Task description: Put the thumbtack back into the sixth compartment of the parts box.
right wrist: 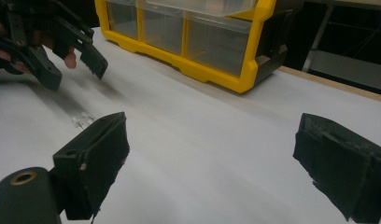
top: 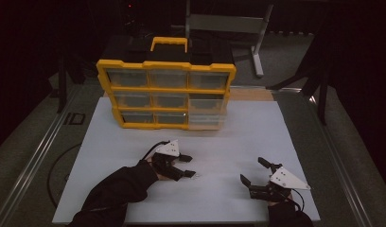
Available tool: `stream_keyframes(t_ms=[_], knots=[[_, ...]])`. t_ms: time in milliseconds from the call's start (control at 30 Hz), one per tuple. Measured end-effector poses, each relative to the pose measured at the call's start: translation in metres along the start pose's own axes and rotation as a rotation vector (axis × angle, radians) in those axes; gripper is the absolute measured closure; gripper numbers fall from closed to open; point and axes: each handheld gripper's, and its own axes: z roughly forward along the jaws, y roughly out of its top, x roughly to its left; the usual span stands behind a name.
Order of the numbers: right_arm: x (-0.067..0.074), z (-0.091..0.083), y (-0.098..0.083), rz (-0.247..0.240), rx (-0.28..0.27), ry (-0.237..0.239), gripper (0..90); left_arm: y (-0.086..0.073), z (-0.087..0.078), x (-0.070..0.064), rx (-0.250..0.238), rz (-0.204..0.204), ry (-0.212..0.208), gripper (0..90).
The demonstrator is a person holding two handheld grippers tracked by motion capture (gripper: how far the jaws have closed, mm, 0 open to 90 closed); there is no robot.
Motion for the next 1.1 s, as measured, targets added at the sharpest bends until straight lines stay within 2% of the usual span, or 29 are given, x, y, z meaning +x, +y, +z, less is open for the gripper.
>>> stream_keyframes(t_ms=[233,267,300,333,400,633,833,1100], knots=[[0.0,0.0,0.0,0.002,0.004,-0.001,9.8,-0.002,0.01,0.001,0.069,-0.007,-0.014,57.9],[0.0,0.0,0.0,0.002,0.004,-0.001,9.8,-0.002,0.01,0.001,0.069,-0.007,-0.014,58.8],[0.0,0.0,0.0,-0.002,0.006,-0.001,9.8,-0.002,0.013,0.003,0.095,-0.016,-0.007,58.8],[0.0,0.001,-0.001,-0.007,0.006,0.001,9.8,-0.002,0.014,0.003,0.099,-0.018,-0.011,64.7],[0.0,0.001,-0.001,-0.008,0.006,0.001,9.8,-0.002,0.017,0.003,0.115,-0.023,-0.007,69.2],[0.0,0.001,-0.001,-0.009,0.009,0.003,9.8,-0.003,0.023,0.005,0.169,-0.017,0.006,75.0],[0.0,0.002,-0.001,-0.006,0.012,0.006,9.8,-0.001,0.024,0.008,0.183,-0.032,0.015,84.6],[0.001,0.002,-0.001,-0.007,0.014,0.009,9.8,0.0,0.023,0.01,0.191,-0.038,-0.002,85.9]])
